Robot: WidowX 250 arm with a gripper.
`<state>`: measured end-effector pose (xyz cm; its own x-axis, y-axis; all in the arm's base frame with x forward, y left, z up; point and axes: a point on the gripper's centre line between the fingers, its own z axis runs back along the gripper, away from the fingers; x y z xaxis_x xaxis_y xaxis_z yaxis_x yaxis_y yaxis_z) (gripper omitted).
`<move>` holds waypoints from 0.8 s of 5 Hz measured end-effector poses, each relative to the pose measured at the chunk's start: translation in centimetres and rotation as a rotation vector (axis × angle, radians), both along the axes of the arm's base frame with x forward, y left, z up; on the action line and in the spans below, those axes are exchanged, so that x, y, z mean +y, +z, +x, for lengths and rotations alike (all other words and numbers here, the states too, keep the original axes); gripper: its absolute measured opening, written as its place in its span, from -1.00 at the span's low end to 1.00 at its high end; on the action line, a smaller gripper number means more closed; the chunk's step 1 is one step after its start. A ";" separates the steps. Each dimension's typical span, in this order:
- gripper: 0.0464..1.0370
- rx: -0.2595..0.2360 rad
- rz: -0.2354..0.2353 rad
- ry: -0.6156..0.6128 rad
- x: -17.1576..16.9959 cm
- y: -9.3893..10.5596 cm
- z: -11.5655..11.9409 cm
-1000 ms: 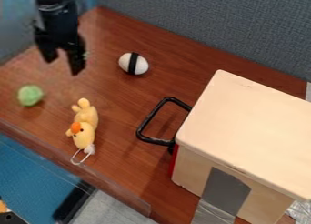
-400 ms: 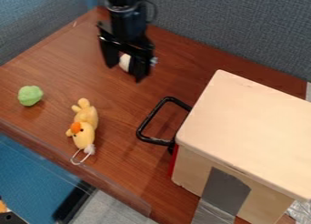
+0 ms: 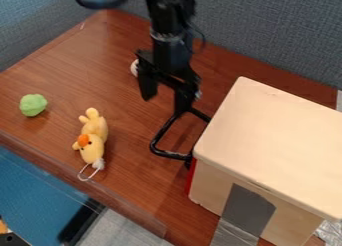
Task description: Open the drawer
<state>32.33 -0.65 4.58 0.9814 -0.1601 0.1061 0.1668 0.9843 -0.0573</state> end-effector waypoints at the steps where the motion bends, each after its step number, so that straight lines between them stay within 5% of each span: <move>1: 0.92 0.048 -0.001 -0.028 -2.2 -1.8 -0.6; 2: 0.85 0.081 0.023 -0.025 -2.3 -3.2 -0.9; 3: 0.28 0.078 0.041 0.002 -1.0 -3.7 -0.9; 4: -0.33 0.128 0.057 0.051 1.6 -4.4 -1.5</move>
